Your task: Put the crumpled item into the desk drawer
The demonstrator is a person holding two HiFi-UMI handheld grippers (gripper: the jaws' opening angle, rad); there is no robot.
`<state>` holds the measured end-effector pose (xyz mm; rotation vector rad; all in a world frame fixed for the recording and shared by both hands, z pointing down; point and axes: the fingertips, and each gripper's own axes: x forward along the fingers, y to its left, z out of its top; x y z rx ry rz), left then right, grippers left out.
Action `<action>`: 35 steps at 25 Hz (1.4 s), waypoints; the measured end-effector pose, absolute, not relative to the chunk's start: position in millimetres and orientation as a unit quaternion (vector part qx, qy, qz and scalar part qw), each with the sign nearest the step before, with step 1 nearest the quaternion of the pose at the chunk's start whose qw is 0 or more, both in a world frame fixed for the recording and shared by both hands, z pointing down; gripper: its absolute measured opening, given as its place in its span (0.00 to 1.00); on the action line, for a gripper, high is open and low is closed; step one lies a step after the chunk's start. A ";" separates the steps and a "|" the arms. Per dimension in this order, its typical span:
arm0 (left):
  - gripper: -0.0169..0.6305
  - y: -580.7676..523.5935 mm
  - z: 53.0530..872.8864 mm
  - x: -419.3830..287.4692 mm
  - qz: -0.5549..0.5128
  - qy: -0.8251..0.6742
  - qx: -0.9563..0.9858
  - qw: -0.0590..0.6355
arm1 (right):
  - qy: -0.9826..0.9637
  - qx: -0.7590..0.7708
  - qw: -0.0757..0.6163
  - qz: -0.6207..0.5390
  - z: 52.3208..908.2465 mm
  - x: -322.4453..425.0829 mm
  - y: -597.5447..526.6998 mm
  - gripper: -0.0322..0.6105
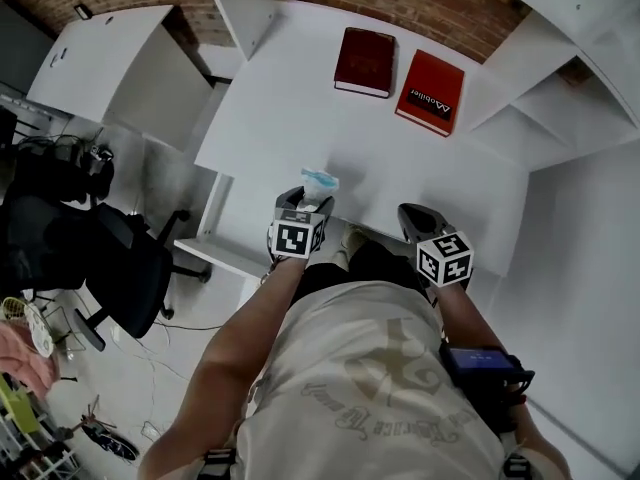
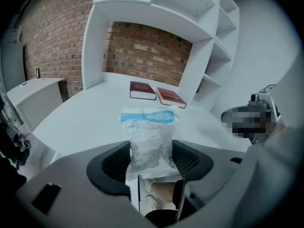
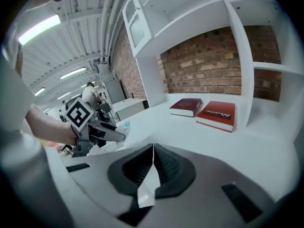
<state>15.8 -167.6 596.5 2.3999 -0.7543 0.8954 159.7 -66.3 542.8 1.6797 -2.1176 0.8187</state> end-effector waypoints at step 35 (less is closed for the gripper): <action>0.48 -176.5 657.7 -168.7 0.304 -0.465 0.749 0.362 | -0.867 0.358 0.243 0.247 563.8 8.7 -161.6 0.09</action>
